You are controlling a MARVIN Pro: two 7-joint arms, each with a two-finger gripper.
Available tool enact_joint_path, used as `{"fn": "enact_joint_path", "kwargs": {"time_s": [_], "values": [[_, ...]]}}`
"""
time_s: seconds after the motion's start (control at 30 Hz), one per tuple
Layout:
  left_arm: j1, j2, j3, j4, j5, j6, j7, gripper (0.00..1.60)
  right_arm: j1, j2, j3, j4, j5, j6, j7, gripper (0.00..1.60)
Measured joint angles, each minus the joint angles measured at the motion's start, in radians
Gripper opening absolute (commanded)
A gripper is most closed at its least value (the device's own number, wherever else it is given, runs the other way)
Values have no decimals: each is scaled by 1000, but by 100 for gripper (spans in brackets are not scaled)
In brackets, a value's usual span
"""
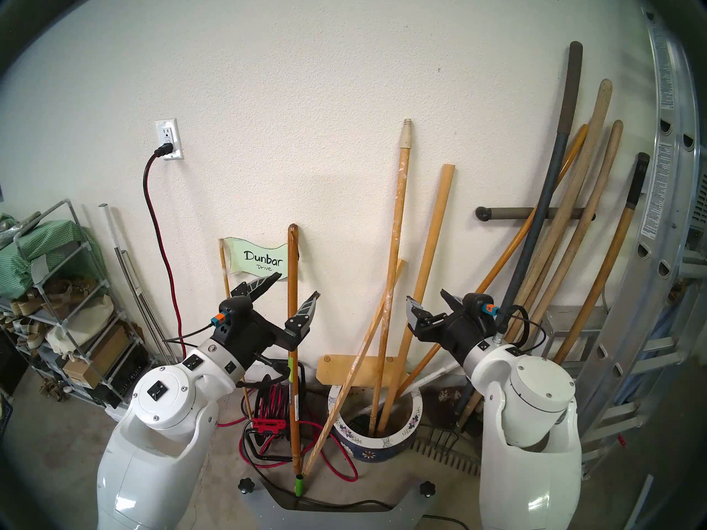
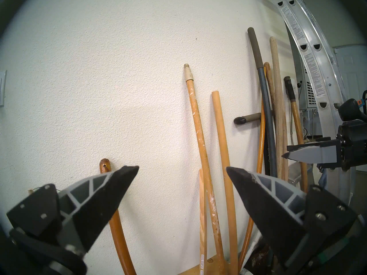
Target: Put wooden sticks into the pot
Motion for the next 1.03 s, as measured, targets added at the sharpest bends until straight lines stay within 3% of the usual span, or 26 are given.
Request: {"fn": "enact_joint_path", "kwargs": {"time_s": [1.03], "values": [[0,0,0,0,0,0,0,160,0,0,0,0,1,-1,0,160]]}}
